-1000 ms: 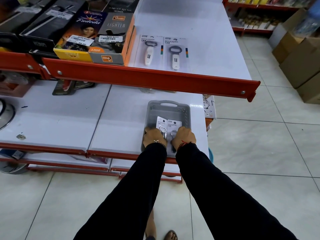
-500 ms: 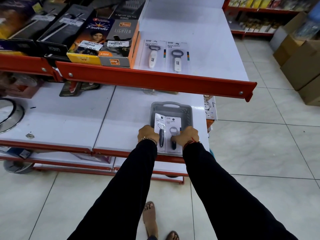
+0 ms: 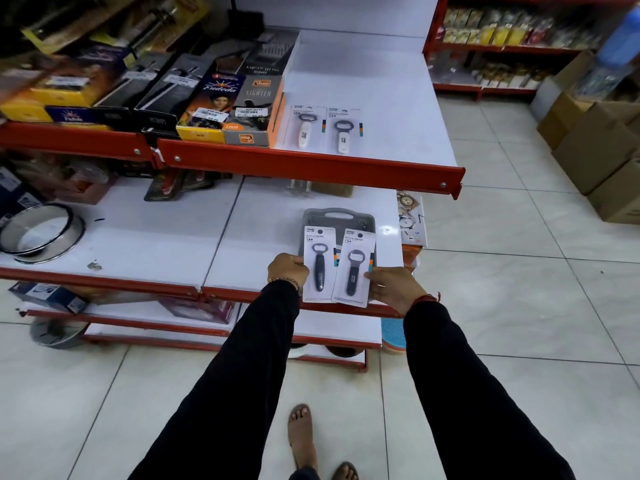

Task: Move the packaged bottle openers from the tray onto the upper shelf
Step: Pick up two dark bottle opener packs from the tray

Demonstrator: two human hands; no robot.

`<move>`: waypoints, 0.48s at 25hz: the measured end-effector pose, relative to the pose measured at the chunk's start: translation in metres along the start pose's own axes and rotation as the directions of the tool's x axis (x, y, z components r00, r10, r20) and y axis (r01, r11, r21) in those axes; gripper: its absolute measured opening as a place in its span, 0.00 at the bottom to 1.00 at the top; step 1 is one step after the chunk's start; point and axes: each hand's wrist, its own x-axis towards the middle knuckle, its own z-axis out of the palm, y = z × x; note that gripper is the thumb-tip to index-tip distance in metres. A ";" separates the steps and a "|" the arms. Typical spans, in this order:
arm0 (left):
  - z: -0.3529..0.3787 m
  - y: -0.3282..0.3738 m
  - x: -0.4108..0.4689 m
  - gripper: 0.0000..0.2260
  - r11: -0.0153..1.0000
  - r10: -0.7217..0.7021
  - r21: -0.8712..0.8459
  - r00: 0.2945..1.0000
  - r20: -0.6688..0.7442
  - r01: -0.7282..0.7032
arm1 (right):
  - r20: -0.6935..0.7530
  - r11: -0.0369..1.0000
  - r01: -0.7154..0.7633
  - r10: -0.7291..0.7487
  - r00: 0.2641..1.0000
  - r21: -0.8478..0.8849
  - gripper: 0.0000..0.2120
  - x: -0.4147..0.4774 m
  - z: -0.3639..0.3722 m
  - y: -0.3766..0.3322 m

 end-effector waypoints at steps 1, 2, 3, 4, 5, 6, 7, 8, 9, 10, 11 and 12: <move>-0.002 -0.001 -0.011 0.14 1.000 0.001 -0.013 1.000 0.015 -0.001 | -0.002 1.000 -0.001 0.001 1.000 0.029 0.06 -0.011 -0.006 0.001; -0.003 -0.002 -0.020 0.15 1.000 0.004 -0.027 0.999 0.032 -0.004 | -0.006 0.999 -0.003 0.004 1.000 0.052 0.06 -0.020 -0.012 0.002; -0.003 -0.005 -0.026 0.15 0.999 0.004 -0.054 0.999 0.052 -0.001 | -0.010 0.998 -0.002 0.003 1.000 0.061 0.05 -0.029 -0.019 0.003; -0.003 -0.008 -0.032 0.14 0.997 0.007 -0.081 0.997 0.072 -0.002 | -0.009 0.999 -0.001 0.002 1.000 0.054 0.05 -0.040 -0.028 0.003; -0.004 -0.007 -0.040 0.14 0.995 0.015 -0.102 0.996 0.085 -0.007 | -0.001 0.999 0.000 0.000 1.000 0.045 0.05 -0.051 -0.037 0.002; -0.006 -0.004 -0.052 0.13 0.992 0.030 -0.122 0.994 0.104 -0.017 | 0.003 0.999 0.003 -0.003 1.000 0.034 0.05 -0.063 -0.045 0.001; -0.010 0.001 -0.065 0.14 0.990 0.046 -0.140 0.990 0.132 -0.028 | -0.006 1.000 0.011 -0.011 1.000 0.022 0.06 -0.074 -0.054 -0.002; -0.013 0.007 -0.079 0.13 0.988 0.070 -0.149 0.985 0.161 -0.046 | -0.024 1.000 0.019 -0.019 1.000 0.006 0.06 -0.086 -0.063 -0.005; -0.016 0.013 -0.089 0.11 0.985 0.096 -0.159 0.977 0.188 -0.066 | -0.039 1.000 0.029 -0.029 0.999 -0.004 0.05 -0.097 -0.071 -0.010; -0.019 0.019 -0.095 0.11 0.983 0.115 -0.166 0.971 0.209 -0.080 | -0.048 0.999 0.038 -0.039 0.998 -0.012 0.05 -0.106 -0.079 -0.016; -0.022 0.025 -0.103 0.11 0.981 0.131 -0.169 0.965 0.227 -0.094 | -0.052 0.999 0.051 -0.052 0.997 -0.016 0.04 -0.117 -0.086 -0.023; -0.025 0.034 -0.112 0.11 0.980 0.152 -0.162 0.957 0.247 -0.114 | -0.058 0.997 0.073 -0.073 0.996 -0.012 0.04 -0.129 -0.094 -0.032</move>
